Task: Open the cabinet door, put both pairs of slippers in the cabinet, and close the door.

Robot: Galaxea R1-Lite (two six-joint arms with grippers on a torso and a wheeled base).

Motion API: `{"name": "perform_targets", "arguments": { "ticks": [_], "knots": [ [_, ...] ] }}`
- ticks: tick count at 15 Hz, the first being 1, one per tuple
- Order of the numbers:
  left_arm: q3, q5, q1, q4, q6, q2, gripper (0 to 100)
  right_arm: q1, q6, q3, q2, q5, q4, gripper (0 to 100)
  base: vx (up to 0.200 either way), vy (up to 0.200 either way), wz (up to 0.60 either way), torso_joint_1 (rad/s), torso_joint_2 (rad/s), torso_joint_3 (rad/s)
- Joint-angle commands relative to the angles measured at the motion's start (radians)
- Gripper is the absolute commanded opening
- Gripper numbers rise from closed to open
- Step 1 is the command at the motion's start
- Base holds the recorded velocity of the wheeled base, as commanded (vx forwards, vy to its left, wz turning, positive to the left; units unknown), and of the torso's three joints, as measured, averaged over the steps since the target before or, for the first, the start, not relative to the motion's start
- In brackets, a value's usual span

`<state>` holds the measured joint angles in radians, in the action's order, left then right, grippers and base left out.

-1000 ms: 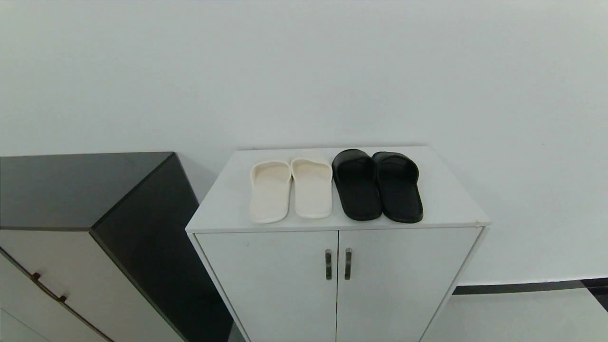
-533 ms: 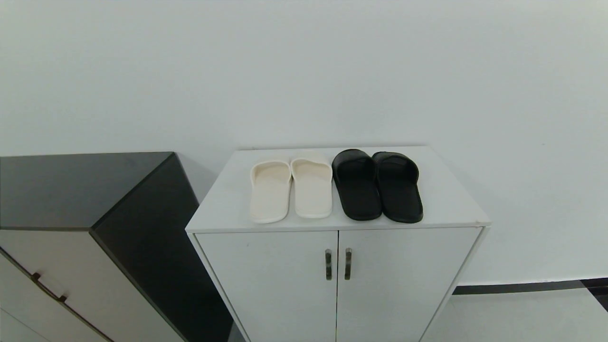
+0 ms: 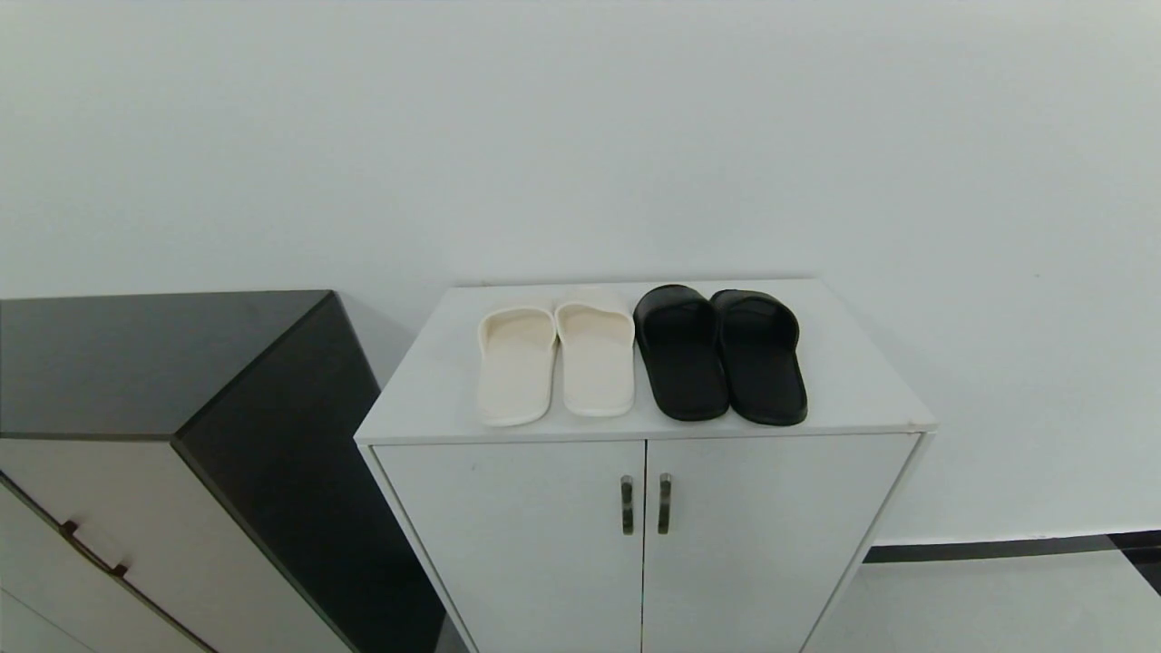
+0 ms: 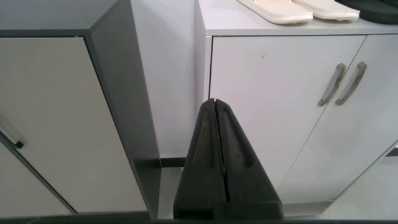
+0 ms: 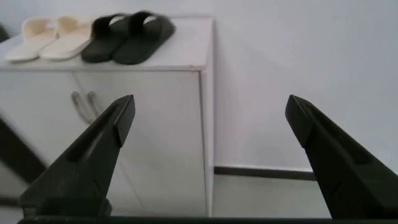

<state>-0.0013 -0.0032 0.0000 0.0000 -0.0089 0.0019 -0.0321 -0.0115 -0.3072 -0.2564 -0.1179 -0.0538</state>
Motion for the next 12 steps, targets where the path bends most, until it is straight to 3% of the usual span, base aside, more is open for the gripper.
{"name": "perform_targets", "arguments": {
  "ticks": [1, 2, 4, 7, 8, 12],
  "knots": [
    [0.0, 0.0, 0.0, 0.0, 0.0, 0.0, 0, -0.046, 0.018, -0.038, -0.429, -0.065, 0.209, 100, 0.0, 0.0, 0.0, 0.0, 0.0, 0.0],
    [0.0, 0.0, 0.0, 0.0, 0.0, 0.0, 0, -0.077, 0.011, -0.058, -0.526, -0.055, 0.318, 100, 0.0, 0.0, 0.0, 0.0, 0.0, 0.0],
    [0.0, 0.0, 0.0, 0.0, 0.0, 0.0, 0, -0.184, -0.001, -0.122, -0.659, 0.024, 0.368, 100, 0.0, 0.0, 0.0, 0.0, 0.0, 0.0],
    [0.001, 0.002, 0.0, 0.0, 0.001, 0.0, 0, -0.522, -0.148, -0.233, -0.839, 0.303, 0.374, 100, 0.0, 0.0, 0.0, 0.0, 0.0, 0.0],
    [0.001, 0.002, 0.0, 0.0, 0.001, 0.0, 0, -0.585, -0.177, -0.282, -0.908, 0.374, 0.379, 100, 0.0, 0.0, 0.0, 0.0, 0.0, 0.0],
    [0.001, 0.006, 0.0, -0.002, 0.004, 0.0, 0, -0.664, -0.231, -0.449, -1.123, 0.477, 0.447, 100, 0.0, 0.0, 0.0, 0.0, 0.0, 0.0]
  ]
}}
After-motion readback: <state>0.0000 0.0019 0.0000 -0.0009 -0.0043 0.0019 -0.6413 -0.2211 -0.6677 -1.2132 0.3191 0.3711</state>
